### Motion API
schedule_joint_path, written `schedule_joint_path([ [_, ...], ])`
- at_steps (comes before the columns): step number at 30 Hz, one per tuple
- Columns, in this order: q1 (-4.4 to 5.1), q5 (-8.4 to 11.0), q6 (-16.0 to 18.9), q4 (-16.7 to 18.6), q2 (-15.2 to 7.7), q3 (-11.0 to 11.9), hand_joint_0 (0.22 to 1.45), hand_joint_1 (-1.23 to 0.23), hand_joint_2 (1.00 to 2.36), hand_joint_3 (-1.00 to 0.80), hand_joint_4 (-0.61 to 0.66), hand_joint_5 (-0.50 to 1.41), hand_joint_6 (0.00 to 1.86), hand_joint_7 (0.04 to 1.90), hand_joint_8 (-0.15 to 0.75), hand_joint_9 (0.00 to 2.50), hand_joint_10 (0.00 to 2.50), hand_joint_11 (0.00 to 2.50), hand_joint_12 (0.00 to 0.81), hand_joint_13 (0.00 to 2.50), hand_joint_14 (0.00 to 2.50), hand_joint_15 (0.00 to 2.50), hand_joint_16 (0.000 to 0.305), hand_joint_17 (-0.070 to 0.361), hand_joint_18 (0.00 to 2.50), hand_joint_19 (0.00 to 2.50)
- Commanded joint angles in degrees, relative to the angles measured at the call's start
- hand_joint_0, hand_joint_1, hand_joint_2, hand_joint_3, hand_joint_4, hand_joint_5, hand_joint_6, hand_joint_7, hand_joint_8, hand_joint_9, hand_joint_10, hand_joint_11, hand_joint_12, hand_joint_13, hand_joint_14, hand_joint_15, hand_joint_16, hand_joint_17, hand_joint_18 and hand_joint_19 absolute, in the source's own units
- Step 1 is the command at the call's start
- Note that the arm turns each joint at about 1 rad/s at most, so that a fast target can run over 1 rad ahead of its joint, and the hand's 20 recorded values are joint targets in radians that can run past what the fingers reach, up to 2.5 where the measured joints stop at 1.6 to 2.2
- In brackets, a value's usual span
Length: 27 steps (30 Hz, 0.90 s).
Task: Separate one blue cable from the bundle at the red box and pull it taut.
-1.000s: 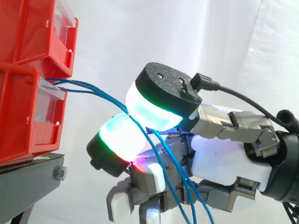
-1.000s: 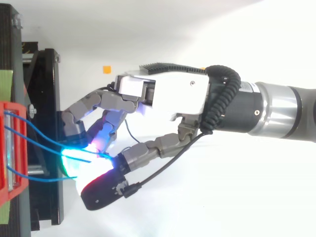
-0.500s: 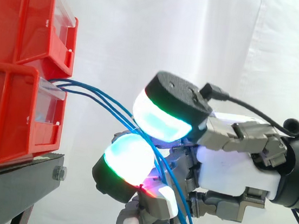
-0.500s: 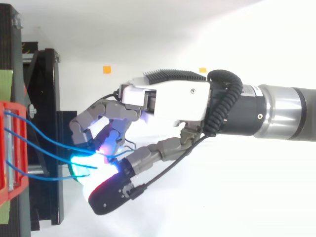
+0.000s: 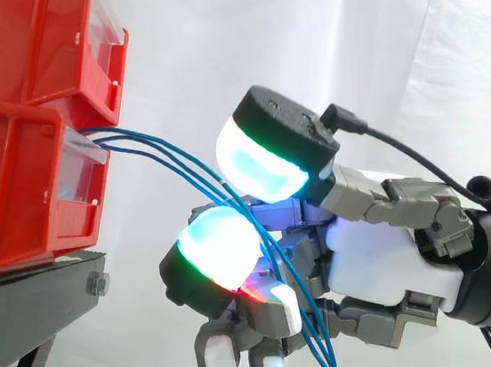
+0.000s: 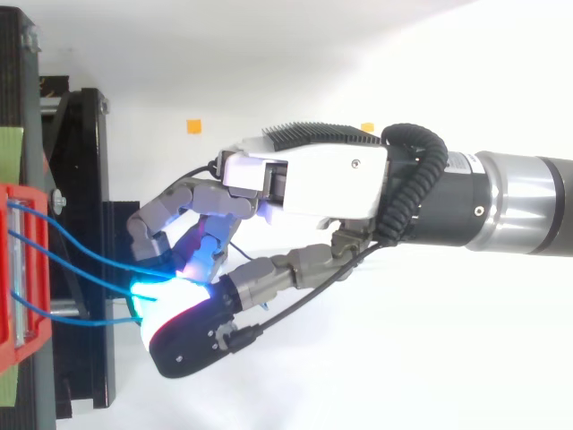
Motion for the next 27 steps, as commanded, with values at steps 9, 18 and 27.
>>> schedule_joint_path([
  [9,-0.18,0.04,-0.2,1.0,0.0,0.0,0.75,-0.90,1.00,-0.44,0.22,-0.19,0.93,1.15,0.373,0.92,0.01,0.95,0.394,0.86,0.02,0.62,0.051,0.116,0.95,0.67],
  [18,-0.18,0.31,-0.3,3.6,0.0,0.0,0.59,-0.88,1.00,-0.50,0.28,-0.17,0.92,1.14,0.376,0.96,0.01,0.97,0.384,0.83,0.02,0.62,0.051,0.115,0.92,0.68],
  [27,0.00,0.31,-0.3,3.7,0.0,0.0,0.60,-0.36,1.00,-0.50,0.27,-0.17,0.87,1.11,0.387,1.03,0.01,0.91,0.399,0.84,0.02,0.64,0.051,0.114,0.86,0.77],
])
